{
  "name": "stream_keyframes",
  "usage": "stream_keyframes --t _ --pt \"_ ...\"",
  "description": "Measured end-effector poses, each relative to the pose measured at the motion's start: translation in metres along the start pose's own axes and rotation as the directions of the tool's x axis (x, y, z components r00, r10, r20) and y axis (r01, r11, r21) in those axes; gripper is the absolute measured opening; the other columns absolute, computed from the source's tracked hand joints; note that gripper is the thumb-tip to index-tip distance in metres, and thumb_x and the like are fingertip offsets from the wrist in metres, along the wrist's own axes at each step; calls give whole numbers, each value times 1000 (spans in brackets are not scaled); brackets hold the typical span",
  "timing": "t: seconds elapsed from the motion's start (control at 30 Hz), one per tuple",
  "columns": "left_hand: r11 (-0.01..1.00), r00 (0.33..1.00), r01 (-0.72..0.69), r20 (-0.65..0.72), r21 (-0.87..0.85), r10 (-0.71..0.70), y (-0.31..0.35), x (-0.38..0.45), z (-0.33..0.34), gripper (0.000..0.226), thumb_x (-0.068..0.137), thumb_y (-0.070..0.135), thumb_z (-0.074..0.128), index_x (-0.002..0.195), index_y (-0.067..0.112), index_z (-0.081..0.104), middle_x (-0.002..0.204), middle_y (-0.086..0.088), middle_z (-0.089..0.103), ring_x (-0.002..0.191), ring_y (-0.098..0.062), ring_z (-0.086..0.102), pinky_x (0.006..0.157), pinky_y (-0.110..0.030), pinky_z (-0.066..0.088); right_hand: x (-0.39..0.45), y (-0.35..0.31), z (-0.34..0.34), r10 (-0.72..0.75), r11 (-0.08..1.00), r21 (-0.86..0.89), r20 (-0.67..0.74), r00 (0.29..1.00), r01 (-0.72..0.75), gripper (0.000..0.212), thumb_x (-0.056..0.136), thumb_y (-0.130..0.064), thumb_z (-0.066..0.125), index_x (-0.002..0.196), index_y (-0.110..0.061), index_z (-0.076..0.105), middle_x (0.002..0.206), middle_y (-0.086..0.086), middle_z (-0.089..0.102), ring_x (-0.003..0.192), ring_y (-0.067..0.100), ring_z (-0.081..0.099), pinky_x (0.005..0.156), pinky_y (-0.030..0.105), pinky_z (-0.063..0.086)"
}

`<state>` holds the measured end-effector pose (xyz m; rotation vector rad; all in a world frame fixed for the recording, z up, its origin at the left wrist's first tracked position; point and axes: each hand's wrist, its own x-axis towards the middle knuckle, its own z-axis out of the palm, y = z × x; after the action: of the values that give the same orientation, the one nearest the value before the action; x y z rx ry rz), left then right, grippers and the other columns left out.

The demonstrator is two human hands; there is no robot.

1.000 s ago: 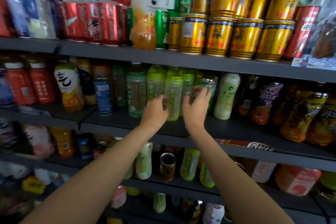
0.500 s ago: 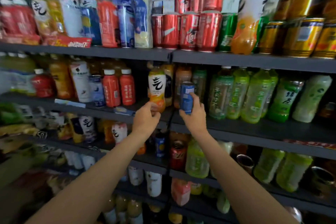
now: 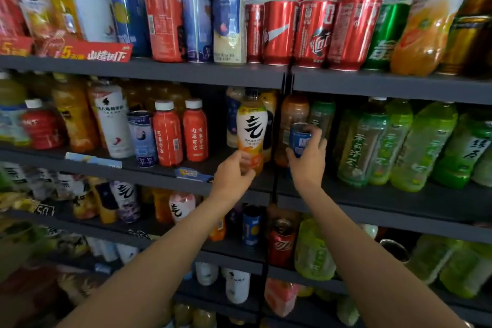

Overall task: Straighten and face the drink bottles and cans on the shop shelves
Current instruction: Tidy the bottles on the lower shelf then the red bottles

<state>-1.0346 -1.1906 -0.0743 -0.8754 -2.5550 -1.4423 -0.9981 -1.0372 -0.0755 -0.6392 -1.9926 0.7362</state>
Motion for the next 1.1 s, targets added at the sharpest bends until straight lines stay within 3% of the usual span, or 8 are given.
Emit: stream_keyframes --t 0.17,0.33,0.5,0.67,0.77,0.9,1.03,1.1 --pt "992 985 -4 170 -127 26 -8 9 -13 36 86 10 60 121 18 52 112 0 59 105 -14 55 89 -24 42 -32 -29 -9 -199 979 -65 -113 973 192 56 73 -9 74 120 -12 44 117 18 44 105 36 47 84 47 47" --pt "850 929 49 336 -524 154 -4 -1 -71 38 90 2 54 120 25 49 117 -2 58 104 -17 57 88 -33 49 -65 -125 -8 -405 891 67 -327 854 448 60 71 -21 77 117 -23 38 108 12 41 100 24 47 81 32 48" --pt "664 956 135 274 -735 109 -43 -15 -179 24 92 9 51 100 29 62 102 8 66 104 -12 58 86 -27 47 -94 -235 28 -320 849 295 -373 871 438 69 73 -23 78 130 -12 41 112 2 39 104 13 45 89 16 40" --pt "716 972 35 190 -697 138 -76 -12 -280 27 92 9 52 100 34 56 106 9 61 98 -5 56 82 -24 43 -131 -309 89 -139 764 626 -81 987 158 81 69 -27 82 134 -24 34 107 -6 55 96 3 56 79 9 45" --pt "754 979 -9 148 -656 141 -93 -2 -318 29 89 11 57 102 37 52 120 5 56 113 -11 53 93 -29 45 -139 -336 117 -91 719 693 15 996 56 76 68 -27 83 127 -31 35 97 -11 54 88 -2 57 71 12 46" --pt "832 967 -95 148 -546 208 -105 19 -344 40 84 8 65 112 34 52 128 2 55 125 -15 48 104 -40 42 -131 -355 139 -154 741 664 18 988 103 72 69 -25 82 125 -29 37 102 -6 55 92 -1 56 71 8 45" --pt "828 960 -169 100 -534 261 -98 39 -353 48 83 5 66 122 27 48 118 7 56 108 -3 53 88 -19 46 -108 -360 147 -244 737 653 17 970 174 69 71 -18 81 123 -27 37 110 -3 55 97 4 59 81 14 50" --pt "830 958 -225 40 -511 284 -92 53 -354 54 82 9 67 130 25 45 120 7 55 110 -7 53 89 -22 45 -91 -363 144 -288 744 641 54 956 188 72 74 -20 78 131 -23 35 111 -9 53 97 -2 58 81 14 51"
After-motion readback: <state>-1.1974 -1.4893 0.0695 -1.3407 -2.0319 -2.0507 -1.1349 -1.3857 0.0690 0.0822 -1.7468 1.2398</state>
